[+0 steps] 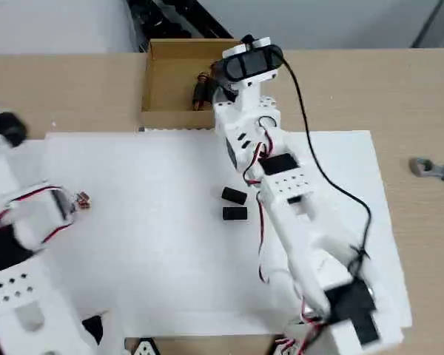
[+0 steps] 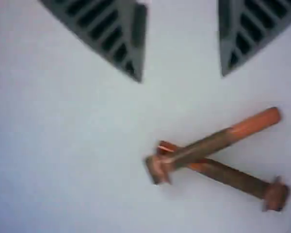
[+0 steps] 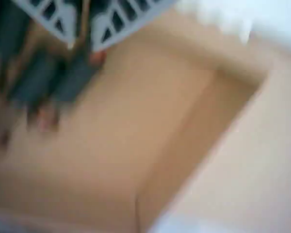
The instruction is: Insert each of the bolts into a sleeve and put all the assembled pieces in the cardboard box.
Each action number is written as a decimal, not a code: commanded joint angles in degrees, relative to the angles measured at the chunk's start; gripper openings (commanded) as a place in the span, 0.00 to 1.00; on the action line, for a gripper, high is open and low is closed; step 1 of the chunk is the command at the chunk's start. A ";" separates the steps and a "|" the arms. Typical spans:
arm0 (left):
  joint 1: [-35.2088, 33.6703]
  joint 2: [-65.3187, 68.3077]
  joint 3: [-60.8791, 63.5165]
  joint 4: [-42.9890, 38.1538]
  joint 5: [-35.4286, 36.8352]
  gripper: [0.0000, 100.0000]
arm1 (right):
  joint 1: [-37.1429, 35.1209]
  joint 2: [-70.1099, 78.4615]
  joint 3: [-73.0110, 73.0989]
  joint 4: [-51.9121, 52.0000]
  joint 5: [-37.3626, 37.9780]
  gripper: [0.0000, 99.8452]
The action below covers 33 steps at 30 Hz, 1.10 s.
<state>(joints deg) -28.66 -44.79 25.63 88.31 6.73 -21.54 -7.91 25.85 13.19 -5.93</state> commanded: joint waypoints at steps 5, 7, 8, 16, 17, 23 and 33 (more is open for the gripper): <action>-3.60 12.13 -0.66 -1.67 -0.35 0.11 | 0.22 -17.71 -0.26 28.00 -4.92 0.00; -3.43 16.44 -1.63 -1.49 -5.01 0.11 | 0.22 -20.53 -0.26 32.13 -5.01 0.00; -3.25 18.29 -2.42 -1.41 -7.74 0.11 | 0.31 -21.76 -0.26 33.98 -5.01 0.00; -1.67 24.97 -8.75 -1.67 -31.56 0.12 | 0.48 -27.21 -0.18 42.07 -5.01 0.00; -1.32 25.23 -9.19 -1.67 -34.37 0.12 | 0.48 -27.30 -0.18 42.51 -5.01 0.00; 2.29 25.41 -6.55 -4.48 -48.70 0.12 | 0.48 -27.30 -0.18 42.68 -5.01 0.00; 3.96 25.49 5.85 -17.32 -57.58 0.12 | 0.48 -27.30 -0.18 42.68 -5.01 0.00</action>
<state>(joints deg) -25.05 -19.38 30.02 74.24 -49.19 -21.54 -33.14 25.93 55.74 -10.42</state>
